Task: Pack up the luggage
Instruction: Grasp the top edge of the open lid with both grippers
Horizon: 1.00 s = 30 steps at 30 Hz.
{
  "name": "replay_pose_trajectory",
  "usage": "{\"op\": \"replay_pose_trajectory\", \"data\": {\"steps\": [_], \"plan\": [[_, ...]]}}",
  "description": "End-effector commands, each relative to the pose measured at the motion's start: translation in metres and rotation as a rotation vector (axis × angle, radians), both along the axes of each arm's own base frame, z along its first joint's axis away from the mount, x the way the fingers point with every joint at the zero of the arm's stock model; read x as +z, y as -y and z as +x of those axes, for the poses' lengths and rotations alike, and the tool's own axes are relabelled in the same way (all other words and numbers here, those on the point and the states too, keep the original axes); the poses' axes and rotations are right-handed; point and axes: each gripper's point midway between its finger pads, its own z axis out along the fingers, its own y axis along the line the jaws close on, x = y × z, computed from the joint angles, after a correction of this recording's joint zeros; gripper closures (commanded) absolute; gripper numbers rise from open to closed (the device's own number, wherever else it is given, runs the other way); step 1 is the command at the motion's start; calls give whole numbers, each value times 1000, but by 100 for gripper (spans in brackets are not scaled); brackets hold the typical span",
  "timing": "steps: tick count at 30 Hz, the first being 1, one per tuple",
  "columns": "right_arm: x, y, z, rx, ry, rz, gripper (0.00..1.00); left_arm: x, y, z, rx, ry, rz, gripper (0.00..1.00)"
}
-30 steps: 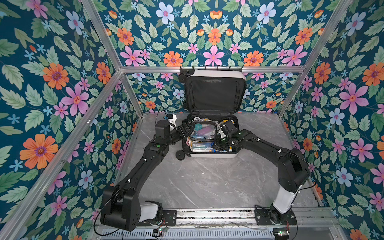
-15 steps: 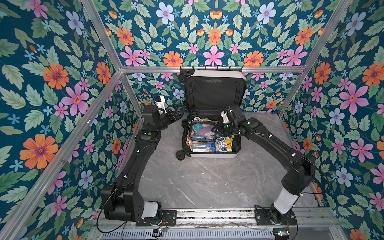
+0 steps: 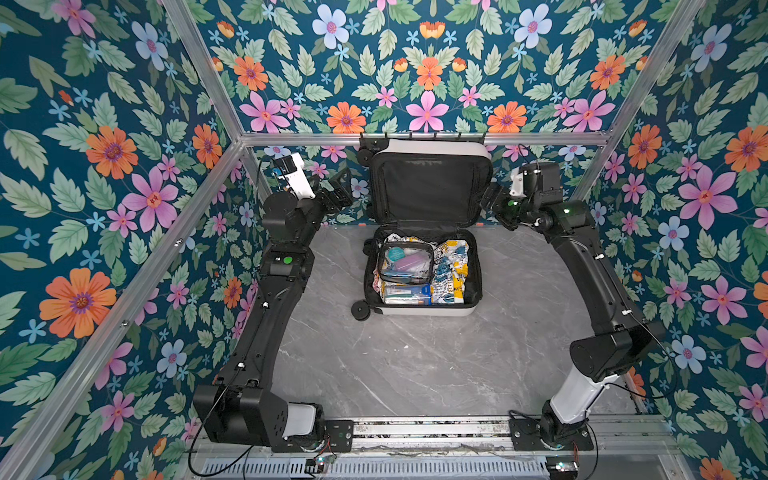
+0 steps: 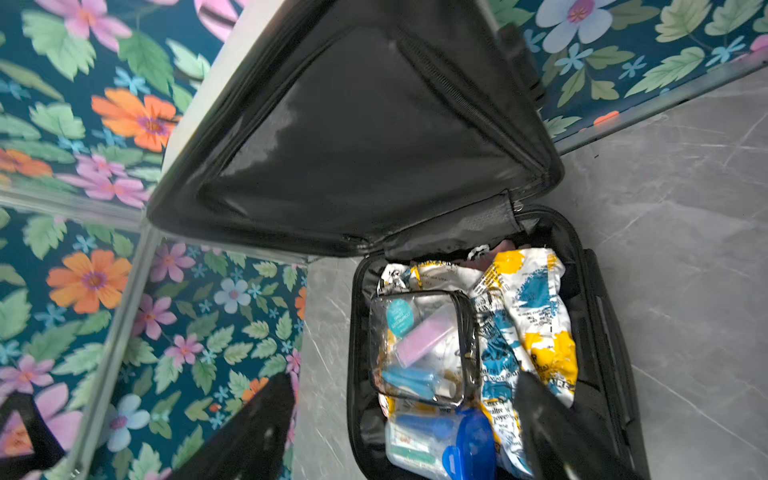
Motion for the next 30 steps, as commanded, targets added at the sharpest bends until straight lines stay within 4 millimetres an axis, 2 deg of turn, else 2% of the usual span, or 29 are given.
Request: {"op": "replay_pose_trajectory", "data": {"steps": [1,4,7,9,12,15,19,24,26,30], "plan": [[31,12,12,-28,110,120,1,-17,-3,20,1,-49,-75,1],[41,26,20,-86,157,68,1,-26,3,40,-69,-64,-156,1],[45,37,29,-146,188,32,1,-38,13,74,-124,-137,-200,1],[48,40,39,-169,218,21,1,-42,21,94,-209,-157,-262,6],[59,41,53,-180,289,28,1,-39,22,115,-309,-125,-384,5],[68,39,69,-169,346,83,1,-34,20,128,-384,-68,-488,7],[75,39,89,-163,382,113,1,-36,33,143,-470,-74,-487,19],[80,52,114,-169,399,200,1,-48,34,141,-464,-77,-452,17],[76,55,126,-163,384,229,3,-51,35,143,-458,-82,-439,17],[62,45,147,-118,341,265,6,-57,40,151,-472,-103,-432,17]]}}
